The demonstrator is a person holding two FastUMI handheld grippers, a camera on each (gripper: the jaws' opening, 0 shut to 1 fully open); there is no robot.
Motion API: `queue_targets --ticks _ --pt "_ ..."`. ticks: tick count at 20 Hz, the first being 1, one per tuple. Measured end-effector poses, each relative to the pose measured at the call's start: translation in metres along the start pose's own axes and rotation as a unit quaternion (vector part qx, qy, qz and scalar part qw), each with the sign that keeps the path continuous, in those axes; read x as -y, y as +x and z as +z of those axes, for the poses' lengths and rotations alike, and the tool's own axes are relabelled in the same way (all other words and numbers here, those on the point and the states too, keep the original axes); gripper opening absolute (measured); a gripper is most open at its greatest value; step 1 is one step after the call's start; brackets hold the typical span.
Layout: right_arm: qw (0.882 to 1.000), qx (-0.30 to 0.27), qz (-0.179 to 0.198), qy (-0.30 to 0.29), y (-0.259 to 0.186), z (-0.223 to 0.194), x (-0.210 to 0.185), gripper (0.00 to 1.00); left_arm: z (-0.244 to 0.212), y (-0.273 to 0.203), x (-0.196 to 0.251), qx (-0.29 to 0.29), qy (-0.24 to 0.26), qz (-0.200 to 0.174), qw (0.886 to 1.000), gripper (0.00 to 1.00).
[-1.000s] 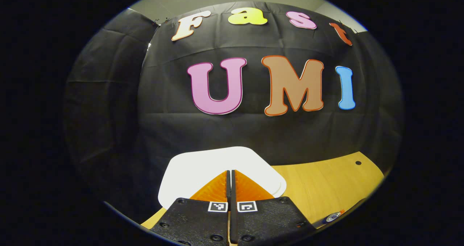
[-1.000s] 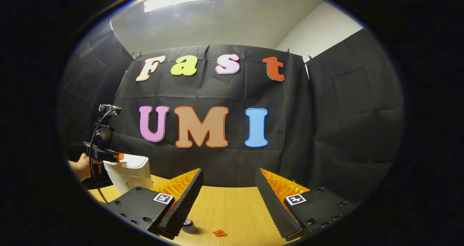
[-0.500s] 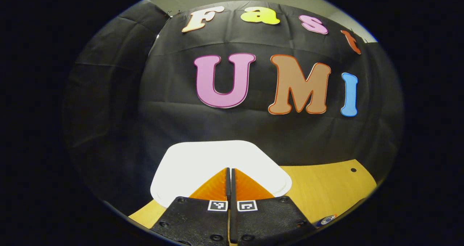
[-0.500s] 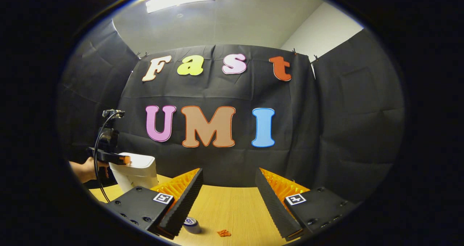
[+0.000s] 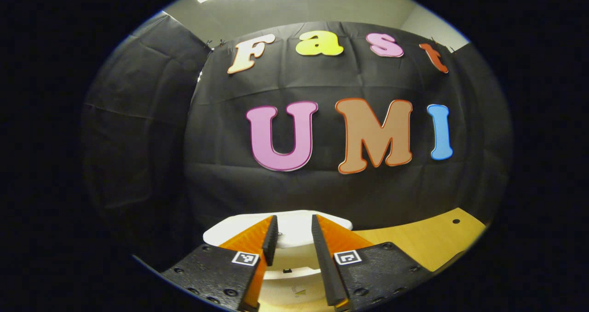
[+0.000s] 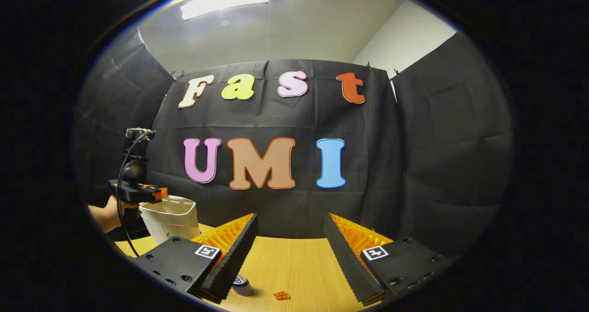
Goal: Press the lid of the desktop garbage bin to open it, pick up the crumpled paper on the desktop and throw it into the bin, then pick up the pop can on the desktop and drop it into the bin, and finally close the garbage bin lid.
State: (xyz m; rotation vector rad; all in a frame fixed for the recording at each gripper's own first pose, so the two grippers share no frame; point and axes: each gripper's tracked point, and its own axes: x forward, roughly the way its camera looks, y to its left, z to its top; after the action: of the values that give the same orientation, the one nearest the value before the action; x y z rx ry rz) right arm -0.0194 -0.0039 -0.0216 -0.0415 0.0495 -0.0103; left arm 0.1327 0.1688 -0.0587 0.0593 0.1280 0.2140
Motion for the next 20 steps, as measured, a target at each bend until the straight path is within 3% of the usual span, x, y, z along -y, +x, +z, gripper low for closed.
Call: queue_targets --ticks 4,8,9,10,12,20 --pt "1.000 -0.010 0.005 0.010 0.005 -0.010 0.003 0.96 0.031 -0.037 0.018 0.039 -0.003 -0.022 0.999 0.96" --pt "0.998 -0.060 0.024 0.027 0.021 -0.050 -0.003 0.96 0.036 -0.083 0.036 0.054 -0.018 -0.041 0.998 0.99" --pt "0.996 -0.078 0.028 0.031 0.025 -0.064 -0.004 0.92 0.035 -0.093 0.041 0.057 -0.016 -0.047 0.997 0.96" --pt "0.994 -0.097 0.031 0.033 0.030 -0.080 -0.004 0.96 0.036 -0.102 0.044 0.062 -0.014 -0.052 0.997 0.96" --pt "0.990 -0.135 0.039 0.029 0.038 -0.115 -0.005 0.97 0.036 -0.114 0.051 0.066 -0.008 -0.059 0.996 0.99" --pt "0.958 -0.276 0.081 -0.019 0.064 -0.252 -0.014 0.97 0.021 -0.152 0.066 0.040 -0.006 -0.049 0.998 0.99"
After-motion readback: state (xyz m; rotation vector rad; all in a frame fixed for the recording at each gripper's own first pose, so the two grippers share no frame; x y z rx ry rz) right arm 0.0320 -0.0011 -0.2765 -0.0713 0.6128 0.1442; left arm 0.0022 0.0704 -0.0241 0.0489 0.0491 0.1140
